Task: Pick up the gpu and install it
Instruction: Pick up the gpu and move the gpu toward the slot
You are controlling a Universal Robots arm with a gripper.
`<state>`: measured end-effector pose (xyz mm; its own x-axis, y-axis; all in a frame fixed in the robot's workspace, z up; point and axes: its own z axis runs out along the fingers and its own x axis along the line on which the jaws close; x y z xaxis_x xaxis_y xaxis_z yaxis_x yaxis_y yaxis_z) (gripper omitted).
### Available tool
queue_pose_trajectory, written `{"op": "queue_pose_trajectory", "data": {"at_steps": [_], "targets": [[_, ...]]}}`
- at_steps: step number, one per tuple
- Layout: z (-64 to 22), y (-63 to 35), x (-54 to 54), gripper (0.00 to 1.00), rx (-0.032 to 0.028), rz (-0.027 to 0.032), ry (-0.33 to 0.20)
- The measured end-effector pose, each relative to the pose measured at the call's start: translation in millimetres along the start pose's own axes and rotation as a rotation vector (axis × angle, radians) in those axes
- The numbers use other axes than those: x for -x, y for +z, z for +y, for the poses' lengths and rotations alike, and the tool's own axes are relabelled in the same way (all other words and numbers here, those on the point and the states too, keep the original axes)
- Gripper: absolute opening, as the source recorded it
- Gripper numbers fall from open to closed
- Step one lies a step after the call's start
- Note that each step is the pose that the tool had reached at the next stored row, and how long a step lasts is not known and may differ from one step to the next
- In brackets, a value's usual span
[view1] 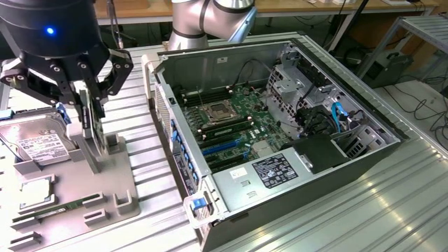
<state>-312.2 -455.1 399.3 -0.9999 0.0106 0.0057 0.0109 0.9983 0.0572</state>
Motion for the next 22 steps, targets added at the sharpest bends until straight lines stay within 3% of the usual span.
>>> {"op": "queue_pose_trajectory", "data": {"at_steps": [11, 22], "targets": [[1.8, -31.2, -0.2, 0.27, 0.0000, 0.0070, 0.000], [2.8, -49.0, -0.2, 0.27, -0.0001, 0.0097, 0.001]]}}
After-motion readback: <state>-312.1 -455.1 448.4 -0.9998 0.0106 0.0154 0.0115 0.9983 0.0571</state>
